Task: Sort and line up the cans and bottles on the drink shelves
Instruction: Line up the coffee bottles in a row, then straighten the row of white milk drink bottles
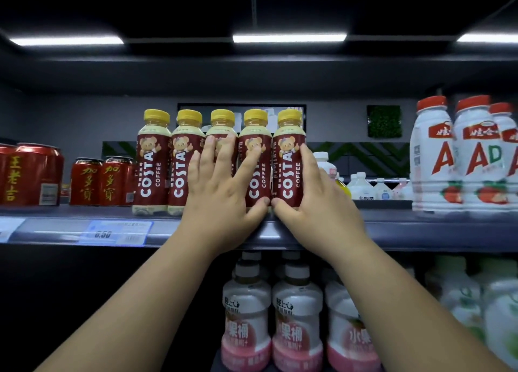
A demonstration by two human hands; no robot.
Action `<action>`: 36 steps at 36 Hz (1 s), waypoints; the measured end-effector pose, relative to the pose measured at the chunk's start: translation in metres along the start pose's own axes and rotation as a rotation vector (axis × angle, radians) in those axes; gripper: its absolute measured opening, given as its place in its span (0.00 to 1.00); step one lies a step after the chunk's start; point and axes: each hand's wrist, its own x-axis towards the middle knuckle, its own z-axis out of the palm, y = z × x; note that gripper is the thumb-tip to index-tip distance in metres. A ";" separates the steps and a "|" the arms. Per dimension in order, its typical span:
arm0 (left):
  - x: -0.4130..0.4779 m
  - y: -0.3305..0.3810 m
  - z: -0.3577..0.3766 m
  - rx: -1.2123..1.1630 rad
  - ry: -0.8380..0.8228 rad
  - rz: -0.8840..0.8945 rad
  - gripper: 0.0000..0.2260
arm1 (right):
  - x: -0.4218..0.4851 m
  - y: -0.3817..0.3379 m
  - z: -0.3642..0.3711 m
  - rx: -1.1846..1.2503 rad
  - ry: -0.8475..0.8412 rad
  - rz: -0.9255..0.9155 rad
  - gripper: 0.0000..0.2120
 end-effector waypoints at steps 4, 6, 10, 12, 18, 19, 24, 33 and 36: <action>0.003 0.011 -0.004 -0.025 0.024 0.035 0.34 | -0.001 0.000 -0.001 0.030 0.043 -0.009 0.45; 0.003 0.026 -0.005 -0.120 0.094 0.058 0.31 | -0.001 0.001 -0.004 0.099 0.089 -0.014 0.42; 0.002 0.058 -0.003 -0.242 0.228 0.201 0.27 | -0.008 0.021 -0.021 0.176 0.174 0.014 0.37; 0.001 0.073 -0.001 -0.289 0.198 0.228 0.28 | -0.019 0.038 -0.033 0.119 0.195 0.047 0.35; -0.004 0.127 0.009 -0.408 0.000 0.209 0.30 | -0.058 0.096 -0.072 0.024 0.223 0.165 0.32; -0.002 0.136 0.012 -0.412 -0.016 0.202 0.31 | -0.063 0.106 -0.080 0.009 0.228 0.181 0.32; 0.012 0.190 0.021 -0.412 0.004 0.196 0.31 | -0.077 0.164 -0.125 -0.030 0.266 0.247 0.31; 0.044 0.302 0.033 -0.450 0.025 0.104 0.31 | -0.082 0.265 -0.206 -0.105 0.224 0.220 0.30; 0.050 0.336 0.042 -0.379 0.052 0.082 0.31 | -0.080 0.293 -0.224 -0.133 0.192 0.176 0.31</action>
